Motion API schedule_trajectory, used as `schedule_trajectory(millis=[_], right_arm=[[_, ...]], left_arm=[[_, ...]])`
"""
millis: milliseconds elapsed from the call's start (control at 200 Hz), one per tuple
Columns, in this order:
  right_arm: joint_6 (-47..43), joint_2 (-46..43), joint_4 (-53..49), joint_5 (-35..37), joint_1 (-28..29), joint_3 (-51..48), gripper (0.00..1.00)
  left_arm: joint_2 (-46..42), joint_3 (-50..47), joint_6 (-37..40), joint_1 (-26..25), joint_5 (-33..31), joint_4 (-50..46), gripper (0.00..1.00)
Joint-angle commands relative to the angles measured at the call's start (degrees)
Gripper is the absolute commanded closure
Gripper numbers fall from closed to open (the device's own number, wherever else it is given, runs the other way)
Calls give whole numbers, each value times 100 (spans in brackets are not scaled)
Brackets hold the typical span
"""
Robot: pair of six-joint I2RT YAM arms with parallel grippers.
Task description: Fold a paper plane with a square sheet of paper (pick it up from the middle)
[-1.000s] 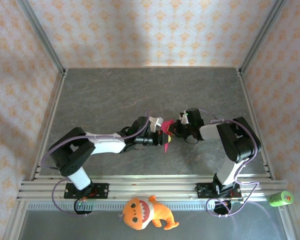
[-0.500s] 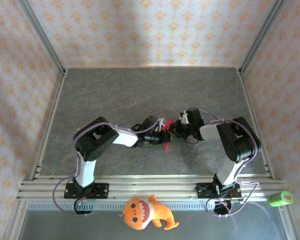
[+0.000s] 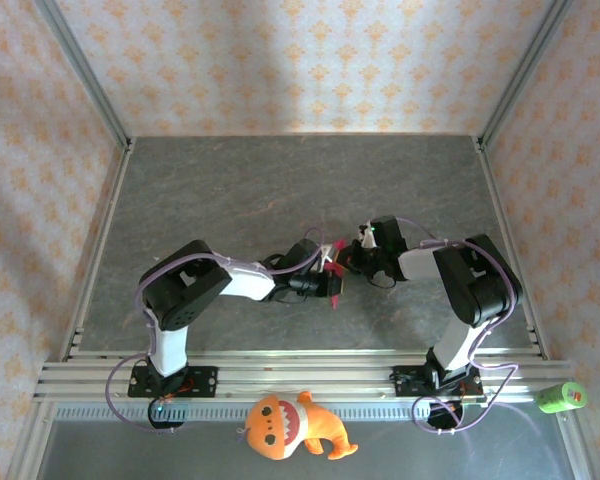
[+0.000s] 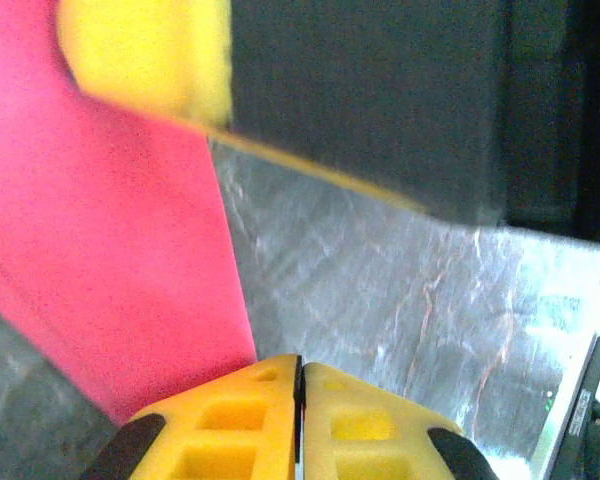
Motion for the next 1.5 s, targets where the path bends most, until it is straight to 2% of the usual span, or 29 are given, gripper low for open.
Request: schedule_trajectory(millis=[0, 165, 355, 510, 601, 716, 851, 956, 1176, 1496], right_arm=[[-237, 429, -708, 1288, -10, -127, 97], [-232, 397, -711, 1279, -16, -131, 98], [-233, 369, -717, 1245, -9, -137, 98], [-183, 336, -652, 1158, -4, -176, 98], [-110, 298, -609, 1087, 22, -201, 98], [47, 169, -570, 940, 83, -243, 97], [346, -92, -626, 1005, 219, -261, 97], [469, -138, -633, 994, 268, -261, 97], [610, -193, -620, 1025, 332, -269, 97], [634, -219, -602, 937, 366, -278, 97]], left_arm=[[-114, -220, 140, -188, 169, -825, 87], [-189, -426, 122, -341, 237, -779, 88], [-412, -614, 260, -510, 91, -1150, 90], [-777, -908, 214, -567, 480, -670, 90], [-1031, -898, 280, -571, 464, -658, 90], [-1395, -938, 173, -445, 219, -426, 93], [-1613, -1163, -464, -20, -77, 408, 94], [-1370, -1162, -919, 219, -2, 1182, 94], [-514, -425, -991, 245, 104, 1346, 93], [91, 162, -683, 252, -524, 333, 93]])
